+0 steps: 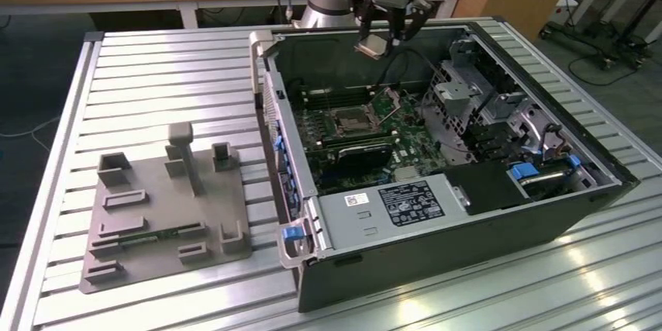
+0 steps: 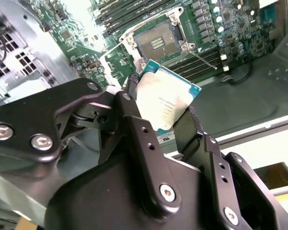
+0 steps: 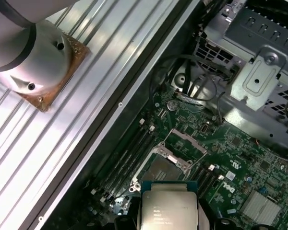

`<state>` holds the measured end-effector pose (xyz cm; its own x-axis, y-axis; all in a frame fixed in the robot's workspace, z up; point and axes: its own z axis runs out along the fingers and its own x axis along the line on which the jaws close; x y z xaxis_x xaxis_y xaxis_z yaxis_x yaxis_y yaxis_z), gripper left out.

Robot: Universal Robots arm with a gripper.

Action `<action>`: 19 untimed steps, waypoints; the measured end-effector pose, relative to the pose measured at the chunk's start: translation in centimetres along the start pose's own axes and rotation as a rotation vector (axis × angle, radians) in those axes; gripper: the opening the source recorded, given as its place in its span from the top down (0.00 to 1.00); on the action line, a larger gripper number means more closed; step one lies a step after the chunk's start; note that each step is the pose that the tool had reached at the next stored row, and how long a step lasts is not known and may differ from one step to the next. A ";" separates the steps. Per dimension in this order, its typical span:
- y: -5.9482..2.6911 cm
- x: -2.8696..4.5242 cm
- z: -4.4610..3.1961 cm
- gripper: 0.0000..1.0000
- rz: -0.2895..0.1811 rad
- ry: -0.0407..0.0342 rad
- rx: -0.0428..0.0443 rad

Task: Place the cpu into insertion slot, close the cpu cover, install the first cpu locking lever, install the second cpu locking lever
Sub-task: 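Place the cpu into insertion slot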

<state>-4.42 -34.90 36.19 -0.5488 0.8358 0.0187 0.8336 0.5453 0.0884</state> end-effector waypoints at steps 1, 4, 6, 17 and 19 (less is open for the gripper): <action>0.00 0.00 0.02 0.46 0.013 -0.0011 -0.0003; -0.02 0.01 0.07 0.46 0.057 -0.0051 -0.0010; -0.03 0.01 0.10 0.46 0.088 -0.0077 -0.0017; -0.13 0.06 0.27 0.46 0.217 -0.0193 -0.0038; -0.13 0.06 0.28 0.46 0.220 -0.0196 -0.0040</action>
<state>-4.54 -34.89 35.89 -0.3520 0.9358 0.0187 0.9329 0.3491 0.0882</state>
